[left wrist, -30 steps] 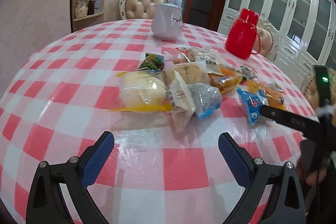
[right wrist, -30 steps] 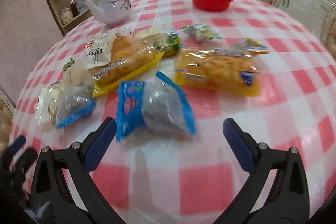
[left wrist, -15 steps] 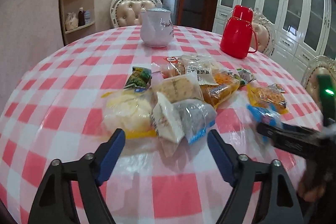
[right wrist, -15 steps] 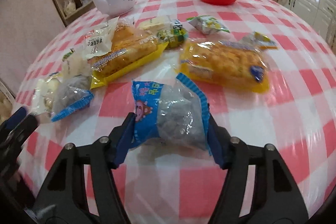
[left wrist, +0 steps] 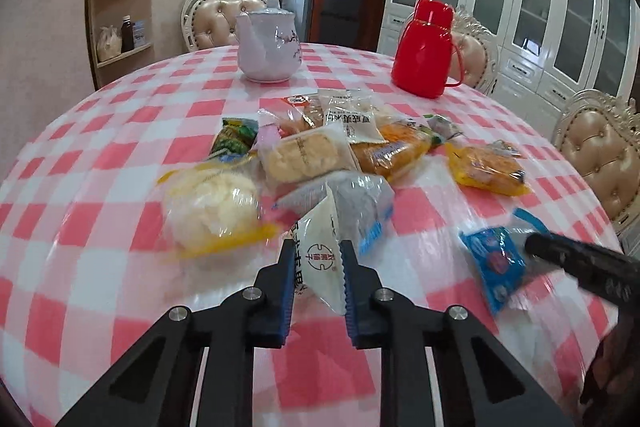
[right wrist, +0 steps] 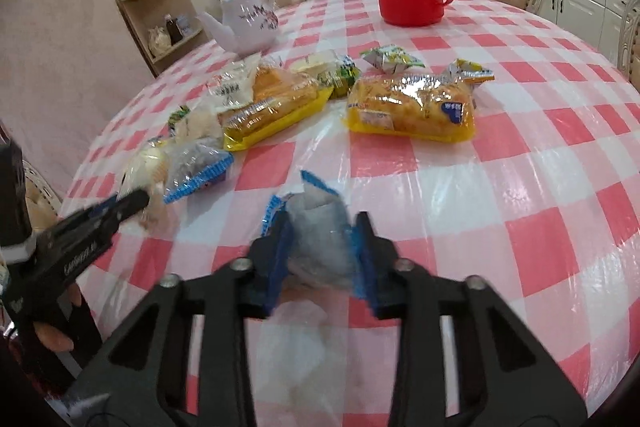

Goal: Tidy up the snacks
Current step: 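Grasp the white paper pouch with the left tool while the right tool grasps the blue-edged bag, then carry both snacks to the clear plastic box and open both tools to drop them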

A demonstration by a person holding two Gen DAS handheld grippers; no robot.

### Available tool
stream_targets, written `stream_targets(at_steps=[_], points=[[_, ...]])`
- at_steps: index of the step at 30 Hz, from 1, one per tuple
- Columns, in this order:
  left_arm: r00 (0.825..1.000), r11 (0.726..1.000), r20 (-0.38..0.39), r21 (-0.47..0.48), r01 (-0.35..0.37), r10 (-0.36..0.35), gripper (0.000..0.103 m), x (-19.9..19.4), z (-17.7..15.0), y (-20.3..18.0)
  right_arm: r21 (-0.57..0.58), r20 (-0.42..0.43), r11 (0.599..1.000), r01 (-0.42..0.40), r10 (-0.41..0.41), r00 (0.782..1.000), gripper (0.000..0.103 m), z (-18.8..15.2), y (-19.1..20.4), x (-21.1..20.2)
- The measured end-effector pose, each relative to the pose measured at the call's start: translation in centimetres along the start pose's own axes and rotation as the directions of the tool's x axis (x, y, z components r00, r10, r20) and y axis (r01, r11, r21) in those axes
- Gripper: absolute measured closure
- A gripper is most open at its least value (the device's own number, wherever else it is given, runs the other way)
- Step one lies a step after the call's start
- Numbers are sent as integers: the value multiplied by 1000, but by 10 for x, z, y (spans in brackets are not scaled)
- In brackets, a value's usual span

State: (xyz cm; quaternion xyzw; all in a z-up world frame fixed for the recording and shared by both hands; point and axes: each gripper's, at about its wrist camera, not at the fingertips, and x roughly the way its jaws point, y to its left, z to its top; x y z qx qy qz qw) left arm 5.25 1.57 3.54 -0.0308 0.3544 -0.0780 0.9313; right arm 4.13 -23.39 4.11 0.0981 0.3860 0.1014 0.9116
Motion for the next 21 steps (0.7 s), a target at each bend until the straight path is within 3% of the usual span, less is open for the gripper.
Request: stream_targets(at_steps=[3, 4, 5, 6, 7, 10, 12, 21], points=[[1000, 1000, -9, -14, 3, -4, 81, -15, -15, 6, -31, -26, 999, 9, -10, 1000, 68, -7, 1, -1], [1000, 1000, -15, -19, 11, -11, 81, -18, -20, 9, -31, -30, 999, 20, -20, 999, 59, -10, 0, -1], [1000, 1000, -9, -18, 1, -1, 80, -21, -22, 10, -13, -37, 999, 36, -37, 999, 48, -12, -3, 0], [1000, 1000, -10, -13, -23, 23, 78, -23, -23, 11, 1, -44, 998, 56, -56, 997, 20, -12, -5, 2], [999, 999, -10, -16, -34, 34, 78, -23, -23, 12, 8, -47, 998, 66, -66, 997, 4, -12, -7, 3], [999, 999, -39, -31, -38, 37, 64, -16, -24, 14, 0, -51, 998, 63, -63, 997, 4, -12, -6, 7], [995, 997, -72, -25, -70, 68, 39, -9, -26, 13, -33, -88, 996, 87, -89, 992, 4, -14, 1, 16], [990, 998, -134, -53, -39, 31, 42, 6, -25, 17, -191, -110, 967, 169, -192, 975, 5, -16, 31, 42]])
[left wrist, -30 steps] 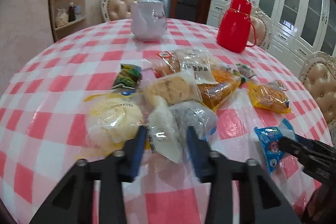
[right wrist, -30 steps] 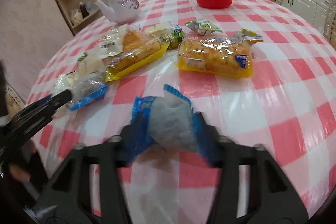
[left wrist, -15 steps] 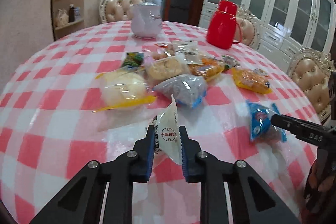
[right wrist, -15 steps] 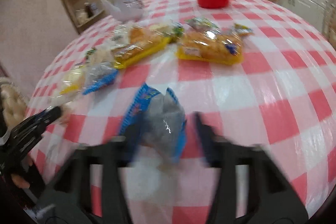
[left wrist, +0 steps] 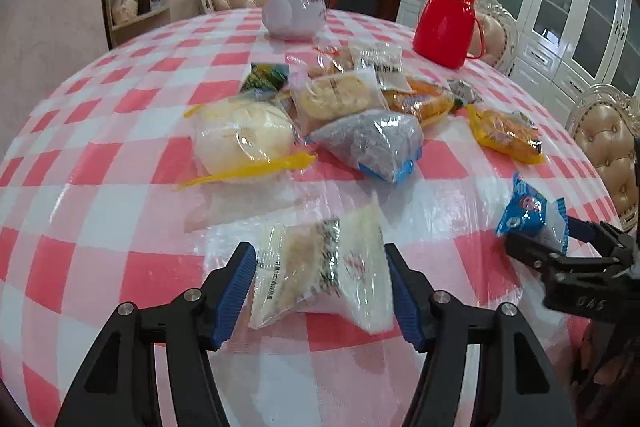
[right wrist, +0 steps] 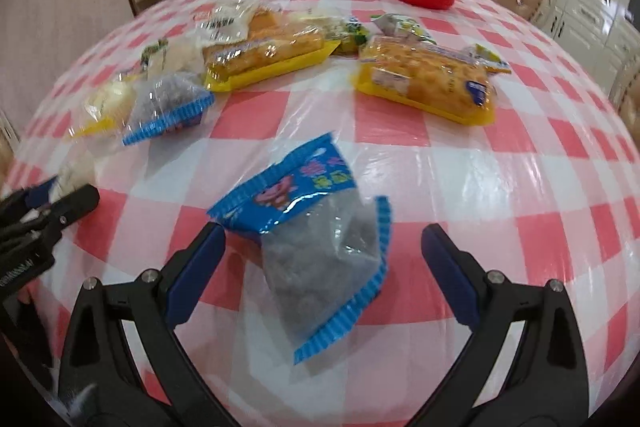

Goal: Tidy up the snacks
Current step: 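Carry both snacks to the clear plastic box and open both tools to drop them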

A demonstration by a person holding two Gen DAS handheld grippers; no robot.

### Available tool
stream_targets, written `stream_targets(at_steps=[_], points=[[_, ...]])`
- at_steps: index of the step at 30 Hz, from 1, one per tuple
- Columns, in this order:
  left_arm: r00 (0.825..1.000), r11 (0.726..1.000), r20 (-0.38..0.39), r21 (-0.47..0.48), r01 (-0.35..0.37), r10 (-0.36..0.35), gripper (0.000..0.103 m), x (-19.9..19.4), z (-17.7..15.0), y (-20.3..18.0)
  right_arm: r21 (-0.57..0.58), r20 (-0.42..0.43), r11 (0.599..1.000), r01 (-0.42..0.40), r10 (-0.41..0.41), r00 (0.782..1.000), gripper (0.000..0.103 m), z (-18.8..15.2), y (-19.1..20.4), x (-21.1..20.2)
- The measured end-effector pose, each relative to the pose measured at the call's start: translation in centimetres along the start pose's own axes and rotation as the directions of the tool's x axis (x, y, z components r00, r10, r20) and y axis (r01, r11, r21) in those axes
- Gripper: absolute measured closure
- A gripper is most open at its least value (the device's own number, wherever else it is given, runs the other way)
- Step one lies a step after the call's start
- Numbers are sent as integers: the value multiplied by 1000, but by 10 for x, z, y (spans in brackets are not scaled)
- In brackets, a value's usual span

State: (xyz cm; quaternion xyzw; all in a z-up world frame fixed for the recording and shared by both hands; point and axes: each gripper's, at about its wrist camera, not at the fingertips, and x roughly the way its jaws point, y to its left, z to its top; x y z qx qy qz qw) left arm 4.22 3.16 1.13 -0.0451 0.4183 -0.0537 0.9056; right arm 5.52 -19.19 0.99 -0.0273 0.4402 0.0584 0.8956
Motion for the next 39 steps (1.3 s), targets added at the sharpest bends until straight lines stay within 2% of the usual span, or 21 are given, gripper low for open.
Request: stream_targets(at_steps=[1, 2, 3, 4, 6, 16, 19, 23, 27, 31, 39], points=[[1000, 1000, -10, -11, 14, -14, 48, 1, -1, 2, -15, 2, 1000, 5, -5, 1000, 11, -1, 2, 0], [999, 999, -18, -17, 28, -29, 59, 2, -1, 3, -30, 9, 1000, 6, -6, 1000, 18, -2, 4, -1], [999, 999, -19, -24, 43, -43, 61, 2, -2, 5, -35, 15, 999, 9, -9, 1000, 41, -4, 4, -2], [999, 999, -6, -26, 48, -48, 63, -1, -3, 6, -34, 21, 999, 12, -11, 1000, 44, -5, 4, -3], [998, 999, 34, -11, 47, -47, 78, -9, -4, 4, -36, 40, 999, 11, -10, 999, 46, -7, 4, -8], [993, 1000, 120, -18, 17, -15, 78, -28, -6, 6, 2, 119, 999, -37, 36, 992, 48, -10, -3, -26], [991, 1000, 131, -26, 16, -12, 78, -35, -8, 7, 11, 122, 998, -58, 56, 991, 48, -11, -2, -29], [991, 998, 128, -65, -19, 27, 78, -43, -16, 14, 22, 123, 994, -106, 102, 987, 48, -16, 4, -35], [989, 993, 127, -98, -66, 78, 78, -55, -27, 23, -11, 126, 990, -143, 143, 982, 48, -23, 20, -43], [982, 988, 128, -88, -125, 136, 78, -71, -39, 28, -46, 130, 983, -179, 184, 974, 48, -30, 39, -52], [970, 974, 122, -107, -199, 211, 78, -112, -64, 53, -124, 130, 958, -260, 276, 953, 48, -40, 78, -65]])
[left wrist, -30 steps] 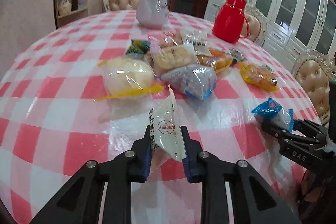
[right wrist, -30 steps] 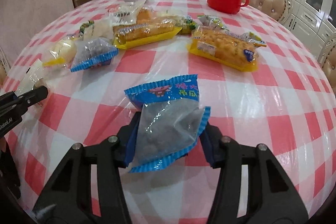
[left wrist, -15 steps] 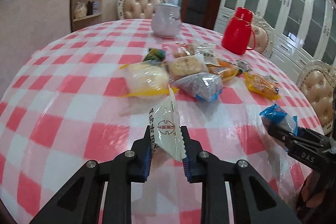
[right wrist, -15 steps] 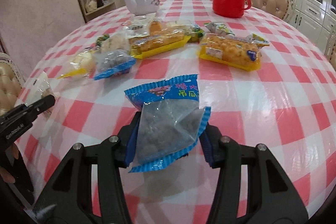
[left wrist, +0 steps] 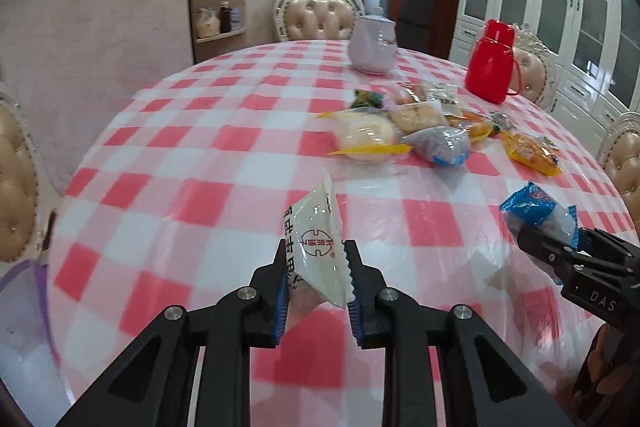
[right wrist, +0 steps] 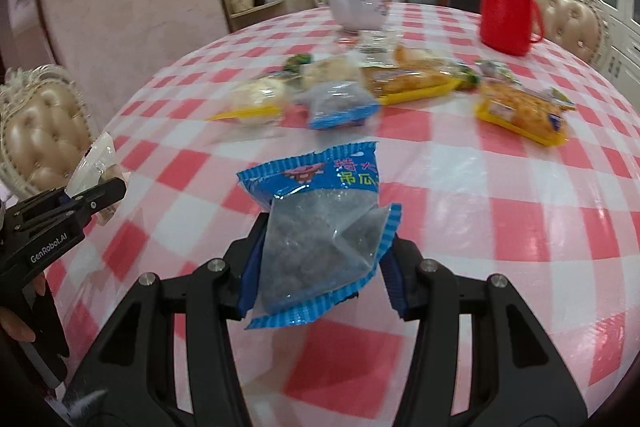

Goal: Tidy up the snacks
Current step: 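Carry both snacks to the clear plastic box and open both tools to drop them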

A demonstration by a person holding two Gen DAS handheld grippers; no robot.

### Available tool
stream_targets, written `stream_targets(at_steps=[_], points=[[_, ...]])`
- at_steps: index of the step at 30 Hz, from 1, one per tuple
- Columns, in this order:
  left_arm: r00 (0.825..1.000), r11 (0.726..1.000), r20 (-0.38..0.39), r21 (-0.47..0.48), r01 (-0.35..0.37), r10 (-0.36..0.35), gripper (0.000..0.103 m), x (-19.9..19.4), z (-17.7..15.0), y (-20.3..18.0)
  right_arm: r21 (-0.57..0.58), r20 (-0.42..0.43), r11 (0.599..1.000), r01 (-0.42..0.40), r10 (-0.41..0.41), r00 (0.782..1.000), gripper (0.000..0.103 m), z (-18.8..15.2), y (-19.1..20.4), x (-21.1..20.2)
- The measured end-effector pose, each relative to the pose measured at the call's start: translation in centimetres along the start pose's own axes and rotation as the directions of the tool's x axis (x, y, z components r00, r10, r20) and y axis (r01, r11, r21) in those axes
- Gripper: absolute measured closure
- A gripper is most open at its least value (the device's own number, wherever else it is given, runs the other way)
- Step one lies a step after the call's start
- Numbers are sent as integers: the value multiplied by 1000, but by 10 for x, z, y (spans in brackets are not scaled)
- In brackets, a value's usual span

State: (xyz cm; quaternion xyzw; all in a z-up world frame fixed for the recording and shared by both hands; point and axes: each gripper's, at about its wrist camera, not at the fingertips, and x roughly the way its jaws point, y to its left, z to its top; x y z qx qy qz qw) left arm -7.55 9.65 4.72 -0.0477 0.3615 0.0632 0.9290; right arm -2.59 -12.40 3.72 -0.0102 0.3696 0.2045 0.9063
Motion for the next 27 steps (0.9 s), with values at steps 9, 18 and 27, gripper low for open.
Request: stream_targets(at_steps=[9, 18, 27], points=[[996, 995, 4, -55, -85, 86, 77, -44, -18, 51, -93, -50, 985, -144, 140, 989, 48, -8, 64, 9], [982, 969, -5, -160, -189, 191, 77, -78, -43, 118, -233, -83, 925, -299, 288, 954, 48, -17, 157, 6], [953, 912, -59, -281, -300, 296, 77, -98, -78, 190, -352, -170, 837, -419, 383, 908, 48, -35, 246, 12]])
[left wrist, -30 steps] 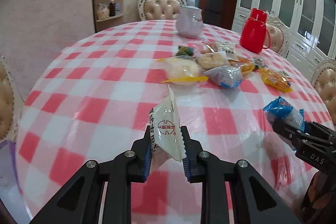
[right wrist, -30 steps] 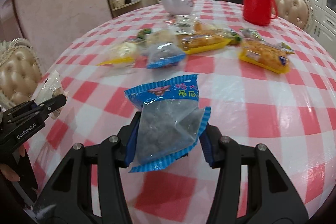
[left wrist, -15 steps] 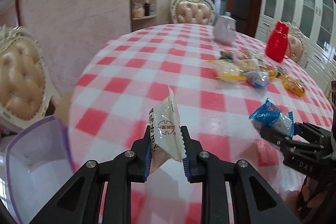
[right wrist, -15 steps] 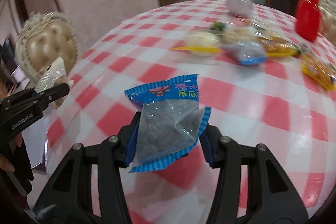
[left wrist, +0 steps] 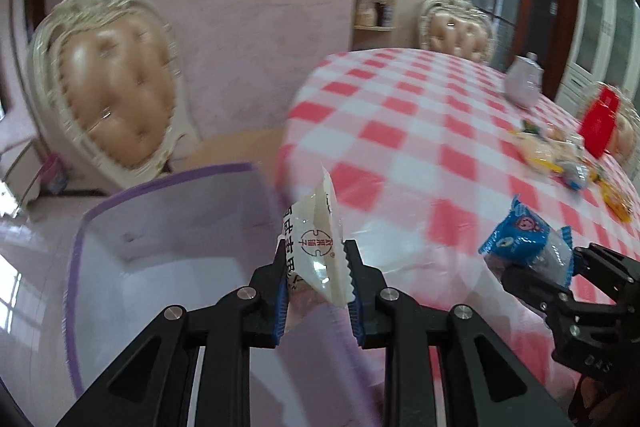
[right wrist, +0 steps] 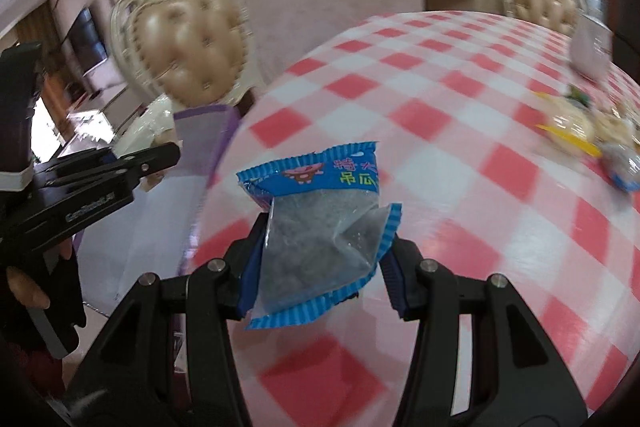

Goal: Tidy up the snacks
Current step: 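Carry both snacks to the clear plastic box and open both tools to drop them, then grasp the clear bag of dark snacks with the left tool while the right tool grasps the yellow bread loaf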

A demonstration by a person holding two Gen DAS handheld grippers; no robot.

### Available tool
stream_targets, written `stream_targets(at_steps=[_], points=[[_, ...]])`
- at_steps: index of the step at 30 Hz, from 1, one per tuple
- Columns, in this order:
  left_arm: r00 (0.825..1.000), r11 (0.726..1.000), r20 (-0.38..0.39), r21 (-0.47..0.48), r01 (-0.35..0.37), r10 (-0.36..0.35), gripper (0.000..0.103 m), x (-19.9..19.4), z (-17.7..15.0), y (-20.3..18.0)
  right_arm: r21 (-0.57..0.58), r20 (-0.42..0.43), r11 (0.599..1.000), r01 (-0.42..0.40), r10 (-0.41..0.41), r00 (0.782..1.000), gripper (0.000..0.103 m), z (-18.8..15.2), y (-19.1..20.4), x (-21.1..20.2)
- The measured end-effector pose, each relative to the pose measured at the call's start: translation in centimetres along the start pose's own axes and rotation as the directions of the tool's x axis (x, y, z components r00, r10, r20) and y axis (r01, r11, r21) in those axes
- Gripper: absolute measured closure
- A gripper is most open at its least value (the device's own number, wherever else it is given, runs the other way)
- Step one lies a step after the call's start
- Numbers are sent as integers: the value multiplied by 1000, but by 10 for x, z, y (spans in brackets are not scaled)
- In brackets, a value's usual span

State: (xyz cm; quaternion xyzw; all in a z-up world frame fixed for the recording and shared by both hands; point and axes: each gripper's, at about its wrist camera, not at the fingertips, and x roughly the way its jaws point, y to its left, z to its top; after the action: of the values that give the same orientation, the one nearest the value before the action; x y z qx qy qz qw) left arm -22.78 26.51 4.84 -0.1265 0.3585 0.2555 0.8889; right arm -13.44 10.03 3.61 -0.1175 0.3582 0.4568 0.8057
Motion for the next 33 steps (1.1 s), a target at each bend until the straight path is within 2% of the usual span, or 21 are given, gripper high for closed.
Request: stream_targets(at_steps=[7, 13, 18, 19, 20, 21, 22, 23, 24, 27, 30, 33], points=[[995, 991, -12, -88, -101, 100, 77, -6, -12, 59, -114, -44, 989, -94, 90, 995, 48, 5, 60, 23], [984, 974, -33, -146, -175, 172, 77, -4, -19, 94, -215, -98, 960, -178, 160, 982, 48, 2, 111, 40], [973, 958, -54, -170, -233, 227, 75, -1, -23, 111, -242, -157, 939, -244, 210, 965, 47, -2, 132, 55], [969, 954, -57, -172, -247, 241, 74, -1, -24, 113, -232, -167, 936, -264, 229, 959, 45, -2, 132, 57], [964, 948, -61, -175, -267, 260, 69, -1, -23, 115, -220, -175, 935, -279, 244, 954, 44, -2, 131, 59], [961, 945, -61, -177, -276, 269, 57, -1, -23, 115, -210, -174, 936, -282, 248, 953, 39, -2, 129, 58], [958, 941, -60, -180, -286, 279, 48, -1, -23, 116, -192, -164, 939, -284, 254, 953, 33, -1, 124, 56], [955, 937, -54, -182, -297, 292, 35, -2, -22, 115, -177, -159, 942, -287, 260, 952, 31, 0, 120, 55], [952, 935, -45, -181, -306, 303, 29, -4, -21, 113, -159, -153, 945, -287, 264, 952, 29, 1, 113, 53], [953, 942, -21, -149, -302, 302, 29, -5, -13, 98, -117, -137, 961, -252, 235, 962, 29, 4, 94, 50], [964, 957, -9, -117, -266, 267, 29, 0, -2, 75, -80, -105, 973, -215, 207, 973, 29, 9, 70, 38], [979, 977, 12, -67, -205, 206, 29, 5, 11, 40, -59, -34, 993, -103, 101, 994, 27, 13, 30, 13]])
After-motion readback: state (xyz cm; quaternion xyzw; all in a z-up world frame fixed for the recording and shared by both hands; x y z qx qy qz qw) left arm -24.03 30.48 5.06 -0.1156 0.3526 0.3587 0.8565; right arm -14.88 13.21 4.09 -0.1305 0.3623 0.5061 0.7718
